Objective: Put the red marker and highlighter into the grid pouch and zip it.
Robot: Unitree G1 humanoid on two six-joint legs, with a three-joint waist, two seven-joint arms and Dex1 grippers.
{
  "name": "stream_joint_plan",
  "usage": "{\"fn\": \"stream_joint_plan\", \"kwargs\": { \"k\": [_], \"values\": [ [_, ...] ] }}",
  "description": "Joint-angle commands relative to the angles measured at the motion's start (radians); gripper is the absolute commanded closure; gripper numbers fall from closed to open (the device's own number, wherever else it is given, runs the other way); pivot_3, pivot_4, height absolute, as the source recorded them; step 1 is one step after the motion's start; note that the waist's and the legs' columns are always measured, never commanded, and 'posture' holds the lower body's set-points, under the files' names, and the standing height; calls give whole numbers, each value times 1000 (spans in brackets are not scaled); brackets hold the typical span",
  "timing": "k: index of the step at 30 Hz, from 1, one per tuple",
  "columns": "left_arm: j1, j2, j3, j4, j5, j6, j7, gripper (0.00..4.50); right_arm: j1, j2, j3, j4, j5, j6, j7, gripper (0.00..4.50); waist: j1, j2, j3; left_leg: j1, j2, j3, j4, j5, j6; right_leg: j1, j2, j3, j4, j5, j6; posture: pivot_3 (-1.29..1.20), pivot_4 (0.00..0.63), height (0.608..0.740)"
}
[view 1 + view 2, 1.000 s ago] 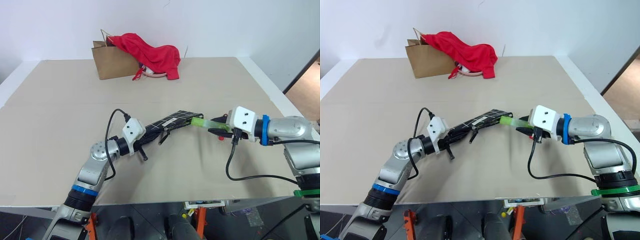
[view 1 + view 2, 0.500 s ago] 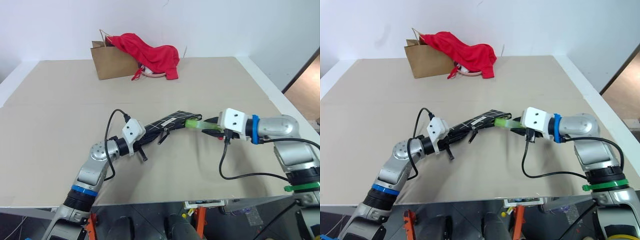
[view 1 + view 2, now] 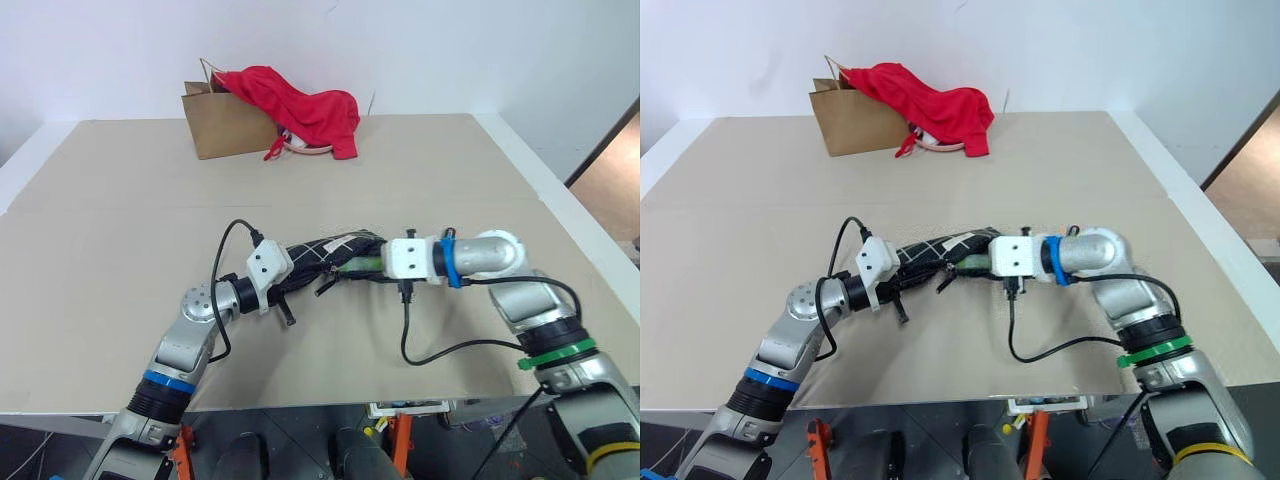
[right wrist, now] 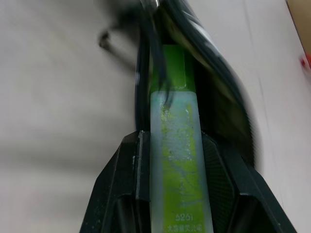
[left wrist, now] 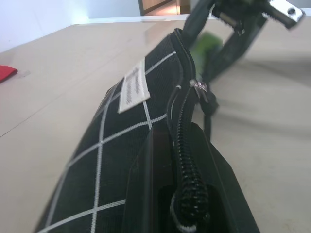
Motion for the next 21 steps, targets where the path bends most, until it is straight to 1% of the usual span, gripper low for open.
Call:
{"fn": "stream_joint_plan", "kwargs": {
  "k": [1,2,3,4,5,6,7,8,11,15,17,21],
  "values": [
    [-11,-4,8,-22,-11,-28,-5,4500,-39,40,25,-31,29,-41,49,2347,0,0,0,0,0,0,0,0,0,0,0,0,0,0,0,0,150,740],
    [-10,-4,8,-23,-11,-28,-4,4500,-42,48,25,-37,42,-21,64,2229,0,0,0,0,0,0,0,0,0,0,0,0,0,0,0,0,150,740],
    [-8,-5,8,-26,-11,-28,-2,4500,-42,51,22,-46,53,-3,78,1768,-1,0,0,0,0,0,0,0,0,0,0,0,0,0,0,0,150,740],
    [-5,-5,8,-29,-12,-28,-1,4500,-43,54,14,-45,54,-8,75,1520,0,0,0,0,0,0,0,0,0,0,0,0,0,0,0,0,150,740],
    [-2,-6,9,-32,-12,-27,0,4500,-46,58,6,-36,47,-19,60,881,0,0,0,0,0,0,1,0,0,0,0,0,0,0,0,0,150,740],
    [0,-7,11,-34,-13,-26,1,4500,-51,60,-1,-23,38,-31,44,424,0,0,0,0,0,0,1,0,0,0,0,-1,0,0,0,0,150,740],
    [2,-8,12,-36,-14,-25,3,4500,-54,57,-5,-11,30,-41,34,202,0,0,0,0,0,0,1,0,0,0,0,-1,0,0,0,0,150,740],
    [4,-8,13,-39,-15,-24,4,4500,-58,47,-10,7,18,-63,23,84,0,0,0,0,0,0,1,0,0,0,0,-1,0,0,0,0,150,740],
    [11,-13,17,-46,-25,-17,9,4500,-66,3,-52,42,23,-82,5,84,0,0,0,0,0,0,1,0,0,0,0,0,0,0,0,0,150,740],
    [12,-23,22,-49,-42,-5,12,4500,-61,-35,-128,17,97,-20,8,84,1,0,0,0,0,0,1,0,0,0,-1,0,0,0,0,0,150,740],
    [10,-26,20,-47,-45,-3,14,4500,-52,-48,-188,-32,169,66,11,84,1,0,0,0,0,0,1,0,0,0,0,0,0,0,0,0,150,740],
    [11,-28,20,-47,-49,1,19,4500,-11,-122,-337,-166,391,436,40,84,1,0,0,0,0,-1,0,0,0,0,0,-1,1,0,-1,0,150,740]
  ]
}}
